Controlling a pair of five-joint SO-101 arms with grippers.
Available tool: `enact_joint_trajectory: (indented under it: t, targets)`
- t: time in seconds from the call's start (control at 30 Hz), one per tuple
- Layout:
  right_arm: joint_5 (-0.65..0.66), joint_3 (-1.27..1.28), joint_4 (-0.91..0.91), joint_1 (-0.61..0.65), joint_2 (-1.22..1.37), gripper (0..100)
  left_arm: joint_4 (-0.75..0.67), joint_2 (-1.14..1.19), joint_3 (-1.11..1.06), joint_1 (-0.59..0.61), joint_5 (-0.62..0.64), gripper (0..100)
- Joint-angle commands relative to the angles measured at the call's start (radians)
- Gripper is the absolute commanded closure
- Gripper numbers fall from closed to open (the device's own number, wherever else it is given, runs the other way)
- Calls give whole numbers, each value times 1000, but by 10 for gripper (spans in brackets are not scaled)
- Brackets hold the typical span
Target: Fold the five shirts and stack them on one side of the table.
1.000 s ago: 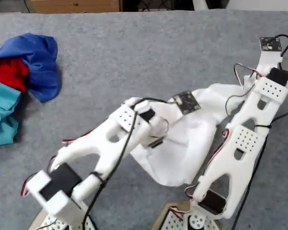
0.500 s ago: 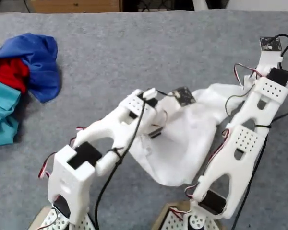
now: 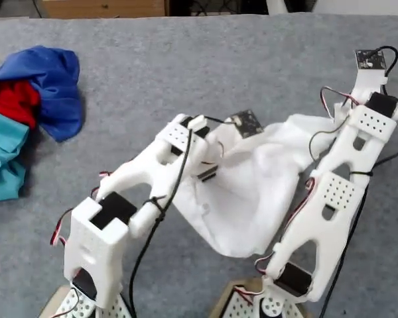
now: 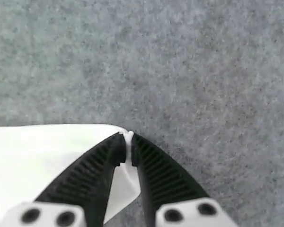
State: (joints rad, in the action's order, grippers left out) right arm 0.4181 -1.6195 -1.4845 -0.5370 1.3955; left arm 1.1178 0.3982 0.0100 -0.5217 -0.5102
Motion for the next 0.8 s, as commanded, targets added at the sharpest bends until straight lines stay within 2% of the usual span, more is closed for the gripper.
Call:
enact_joint_trajectory:
  t: [0.0,0.1,0.33,0.57,0.77]
  targets:
    - [3,-51,17,18,-13,985,8,-8,41,10,-11,902]
    - [3,-51,17,18,-13,985,9,-8,42,10,-12,975]
    - [3,-51,17,18,-13,985,11,-9,44,10,-12,941]
    - [3,-51,17,18,-13,985,226,-9,183,18,-84,889]
    - [3,-51,17,18,-13,985,235,-8,274,25,-83,888]
